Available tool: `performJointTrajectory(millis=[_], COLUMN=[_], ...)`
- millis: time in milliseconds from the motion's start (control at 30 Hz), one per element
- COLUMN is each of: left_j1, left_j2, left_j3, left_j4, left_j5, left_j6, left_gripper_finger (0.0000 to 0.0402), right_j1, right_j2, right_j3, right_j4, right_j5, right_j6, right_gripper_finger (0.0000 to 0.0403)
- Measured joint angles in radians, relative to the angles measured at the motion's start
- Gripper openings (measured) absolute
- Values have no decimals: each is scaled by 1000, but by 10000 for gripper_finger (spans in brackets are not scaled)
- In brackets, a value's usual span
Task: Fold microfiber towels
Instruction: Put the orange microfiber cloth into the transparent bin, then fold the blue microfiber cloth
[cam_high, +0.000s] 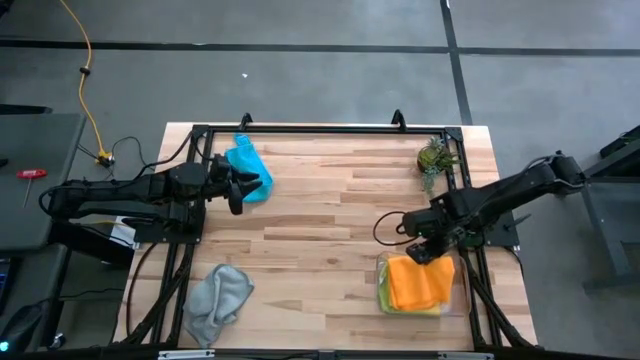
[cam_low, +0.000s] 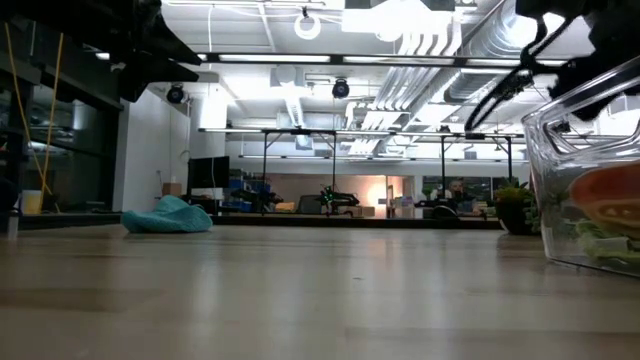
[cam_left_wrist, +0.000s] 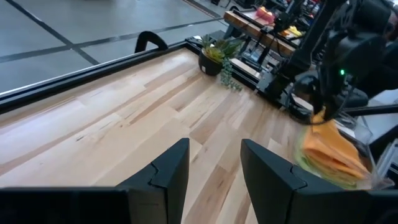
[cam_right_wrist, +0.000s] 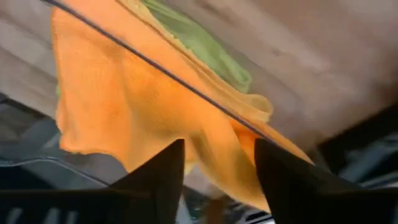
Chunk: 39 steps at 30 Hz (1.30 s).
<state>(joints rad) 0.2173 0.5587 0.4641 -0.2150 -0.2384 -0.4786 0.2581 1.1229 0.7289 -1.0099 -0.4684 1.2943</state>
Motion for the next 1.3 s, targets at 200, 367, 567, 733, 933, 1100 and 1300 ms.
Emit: performJointTrajectory(millis=[200,367,567,733,933,1100,1300], left_j1=[0,0,0,0,0,0,0], left_j2=[0,0,0,0,0,0,0], left_j3=[0,0,0,0,0,0,0], left_j4=[-2,-2,-2,-3,-3,-3,-2], left_j5=[4,4,4,4,2,-14,-15], left_j6=[1,2,3,-2,-23,-24,-25], left_gripper_finger=[133,133,133,133,133,133,133], right_j1=[-3,2,36,128,240,284,307], right_j2=[-1,-1,3,4,6,50,137], right_j3=[129,196,181,139,140,139,139], right_j4=[-196,-208,-179,-123,-30,-61,-60], right_j5=[102,129,208,228,308,396,412], right_j6=[-182,-309,-121,63,244,339,347], right_gripper_finger=[212,209,128,14,5,4,2])
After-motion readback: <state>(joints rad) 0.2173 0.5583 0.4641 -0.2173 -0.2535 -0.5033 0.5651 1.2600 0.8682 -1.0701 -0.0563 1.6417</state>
